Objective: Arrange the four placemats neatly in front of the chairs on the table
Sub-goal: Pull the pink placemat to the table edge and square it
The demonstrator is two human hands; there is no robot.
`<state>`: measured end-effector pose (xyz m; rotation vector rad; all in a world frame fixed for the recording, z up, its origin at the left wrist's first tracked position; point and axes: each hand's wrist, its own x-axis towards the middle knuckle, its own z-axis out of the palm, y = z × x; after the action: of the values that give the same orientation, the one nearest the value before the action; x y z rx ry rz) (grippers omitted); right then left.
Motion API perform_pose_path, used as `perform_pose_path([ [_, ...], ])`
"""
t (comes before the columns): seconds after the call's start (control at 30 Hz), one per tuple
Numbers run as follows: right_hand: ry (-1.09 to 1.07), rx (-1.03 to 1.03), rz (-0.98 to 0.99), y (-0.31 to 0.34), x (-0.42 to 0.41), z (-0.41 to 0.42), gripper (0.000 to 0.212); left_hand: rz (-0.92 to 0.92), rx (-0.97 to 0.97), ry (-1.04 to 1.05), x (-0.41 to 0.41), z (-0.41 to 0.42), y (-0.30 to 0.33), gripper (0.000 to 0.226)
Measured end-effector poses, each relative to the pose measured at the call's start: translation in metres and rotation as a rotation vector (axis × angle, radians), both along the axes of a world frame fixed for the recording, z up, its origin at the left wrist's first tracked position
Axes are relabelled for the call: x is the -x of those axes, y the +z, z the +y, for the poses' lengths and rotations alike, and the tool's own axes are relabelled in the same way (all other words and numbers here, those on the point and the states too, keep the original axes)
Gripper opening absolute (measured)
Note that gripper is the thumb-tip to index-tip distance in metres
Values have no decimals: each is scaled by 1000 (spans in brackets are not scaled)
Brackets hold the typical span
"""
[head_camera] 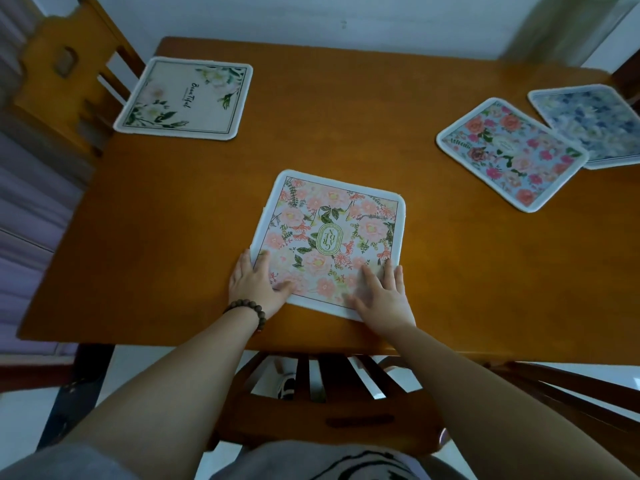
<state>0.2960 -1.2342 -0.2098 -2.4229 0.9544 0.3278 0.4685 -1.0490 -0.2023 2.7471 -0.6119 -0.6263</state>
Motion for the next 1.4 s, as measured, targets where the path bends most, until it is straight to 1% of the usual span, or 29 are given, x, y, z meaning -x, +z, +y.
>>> perform_pose_path([
  [0.13, 11, -4, -5, 4, 8, 5, 78, 24, 13, 60, 15, 5, 4, 93],
  [0.27, -28, -6, -82, 10, 1, -8, 72, 8, 78, 314, 30, 1, 13, 104],
  [0.33, -17, 23, -73, 12, -9, -25, 73, -8, 63, 403, 42, -1, 15, 105],
  [0.4, 2, 56, -58, 14, -23, -47, 72, 14, 18, 444, 59, -4, 14, 103],
  [0.5, 63, 115, -51, 15, -51, -78, 67, 69, -99, 380, 88, -11, 7, 104],
  [0.6, 138, 166, -13, 13, -77, -101, 64, 85, -182, 290, 104, -21, 1, 105],
  [0.73, 197, 117, 41, 10, -98, -122, 65, 54, -269, 249, 99, -27, -5, 105],
  [0.9, 204, 144, 74, 9, -114, -135, 72, -14, -269, 182, 73, -25, -9, 103],
  [1.03, 167, 167, 72, 7, -108, -131, 74, -53, -259, 123, 43, -23, -9, 101],
  [1.2, 144, 152, 123, 4, -91, -109, 82, -41, -196, 57, -6, -19, -9, 94],
  [1.33, 107, 145, 96, 4, -76, -84, 83, -19, -203, -41, -50, -19, -7, 93],
  [1.4, 89, 137, 74, 1, -68, -70, 84, 0, -187, -76, -73, -22, -4, 89],
])
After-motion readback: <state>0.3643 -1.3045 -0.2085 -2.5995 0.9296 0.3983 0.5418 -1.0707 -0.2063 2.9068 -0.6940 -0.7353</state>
